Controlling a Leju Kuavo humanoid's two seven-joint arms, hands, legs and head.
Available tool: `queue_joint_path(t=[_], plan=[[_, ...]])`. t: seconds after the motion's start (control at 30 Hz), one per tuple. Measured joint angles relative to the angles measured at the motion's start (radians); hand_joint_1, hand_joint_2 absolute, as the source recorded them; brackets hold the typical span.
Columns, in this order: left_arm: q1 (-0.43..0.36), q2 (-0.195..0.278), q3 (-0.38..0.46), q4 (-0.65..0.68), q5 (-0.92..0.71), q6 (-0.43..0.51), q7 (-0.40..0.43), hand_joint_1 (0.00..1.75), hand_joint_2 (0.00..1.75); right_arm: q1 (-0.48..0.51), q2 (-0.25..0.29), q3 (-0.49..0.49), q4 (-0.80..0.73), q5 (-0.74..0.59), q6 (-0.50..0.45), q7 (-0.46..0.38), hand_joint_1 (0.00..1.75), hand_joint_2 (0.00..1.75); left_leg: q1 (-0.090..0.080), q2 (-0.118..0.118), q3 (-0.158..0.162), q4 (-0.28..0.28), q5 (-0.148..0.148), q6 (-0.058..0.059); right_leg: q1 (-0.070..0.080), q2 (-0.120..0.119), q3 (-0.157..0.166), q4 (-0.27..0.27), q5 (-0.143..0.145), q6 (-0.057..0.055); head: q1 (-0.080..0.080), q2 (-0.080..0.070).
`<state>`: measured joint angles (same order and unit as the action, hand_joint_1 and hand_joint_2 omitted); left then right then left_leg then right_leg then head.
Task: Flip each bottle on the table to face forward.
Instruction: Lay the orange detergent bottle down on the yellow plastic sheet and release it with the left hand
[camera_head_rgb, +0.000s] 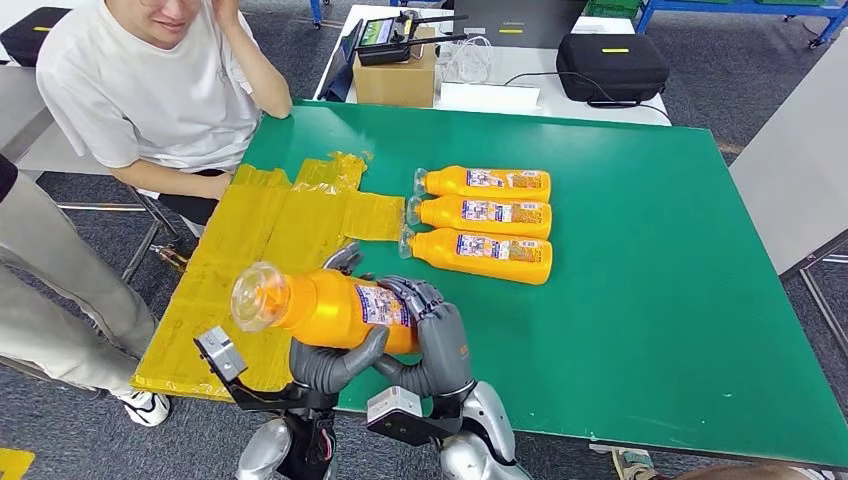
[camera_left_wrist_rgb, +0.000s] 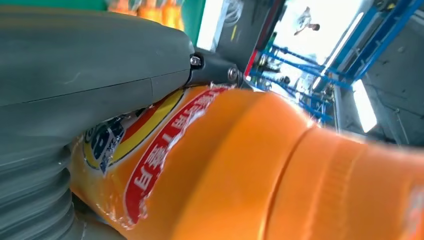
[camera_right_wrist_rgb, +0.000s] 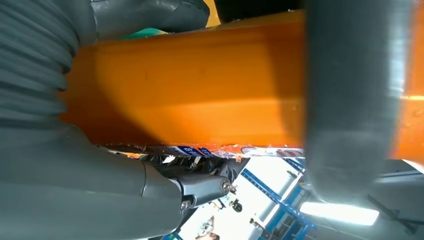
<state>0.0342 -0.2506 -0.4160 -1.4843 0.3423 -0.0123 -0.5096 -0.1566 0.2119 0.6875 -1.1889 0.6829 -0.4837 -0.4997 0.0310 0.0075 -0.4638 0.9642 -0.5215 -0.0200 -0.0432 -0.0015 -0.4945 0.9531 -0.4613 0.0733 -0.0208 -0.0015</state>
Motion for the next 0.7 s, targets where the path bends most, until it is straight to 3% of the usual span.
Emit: queue_joint_path(t=[0.1,0.13,0.23,0.27,0.3,0.43,0.7], plan=[[0.000,0.000,0.000,0.000,0.015,-0.017,0.008,1.75,1.75,0.000,0.000,0.001,0.008,0.000,-0.001,0.000,1.66,1.75,0.000,0.000,0.000,0.000,0.000,0.000,0.000,0.000,0.000,0.000,0.000,0.000,0.000,0.000],[0.000,0.000,0.001,0.000,0.018,-0.022,0.011,1.75,1.75,0.000,0.000,0.002,0.009,0.000,-0.002,0.000,1.34,1.75,0.000,0.000,0.000,0.000,0.000,0.000,0.000,0.000,0.000,0.000,0.000,0.000,0.000,0.000],[-0.002,0.000,0.004,0.000,0.029,-0.040,0.020,1.75,1.75,0.000,0.000,0.003,0.014,0.002,-0.010,0.000,0.14,1.75,0.000,0.000,0.000,0.000,0.000,0.000,0.000,0.000,0.000,0.000,0.000,0.000,0.000,0.000],[-0.003,0.000,0.005,0.000,0.030,-0.043,0.022,1.75,1.75,0.002,0.000,0.003,0.015,0.002,-0.014,0.000,0.01,1.75,0.000,0.000,0.000,0.000,0.000,0.000,0.000,0.000,0.000,0.000,0.000,0.000,0.000,0.000],[-0.005,0.000,0.006,0.000,0.031,-0.044,0.024,1.75,1.75,0.004,0.000,0.004,0.016,0.002,-0.017,0.001,0.00,1.75,0.000,0.000,0.000,0.000,0.000,0.000,0.000,0.000,0.000,0.000,0.000,0.000,0.000,0.000],[-0.009,0.000,0.008,0.001,0.029,-0.042,0.029,1.75,1.75,0.014,-0.002,0.004,0.017,-0.006,-0.028,0.007,0.00,0.00,0.000,0.000,0.000,0.000,0.000,0.000,0.000,0.000,0.000,0.000,0.000,0.000,0.000,0.000],[-0.012,0.000,0.011,0.001,0.004,-0.022,0.027,1.75,1.75,0.030,-0.001,-0.011,0.010,-0.043,-0.030,0.012,0.00,0.00,0.000,0.000,0.000,0.000,0.000,0.000,0.000,0.000,0.000,0.000,0.000,0.000,0.000,0.000]])
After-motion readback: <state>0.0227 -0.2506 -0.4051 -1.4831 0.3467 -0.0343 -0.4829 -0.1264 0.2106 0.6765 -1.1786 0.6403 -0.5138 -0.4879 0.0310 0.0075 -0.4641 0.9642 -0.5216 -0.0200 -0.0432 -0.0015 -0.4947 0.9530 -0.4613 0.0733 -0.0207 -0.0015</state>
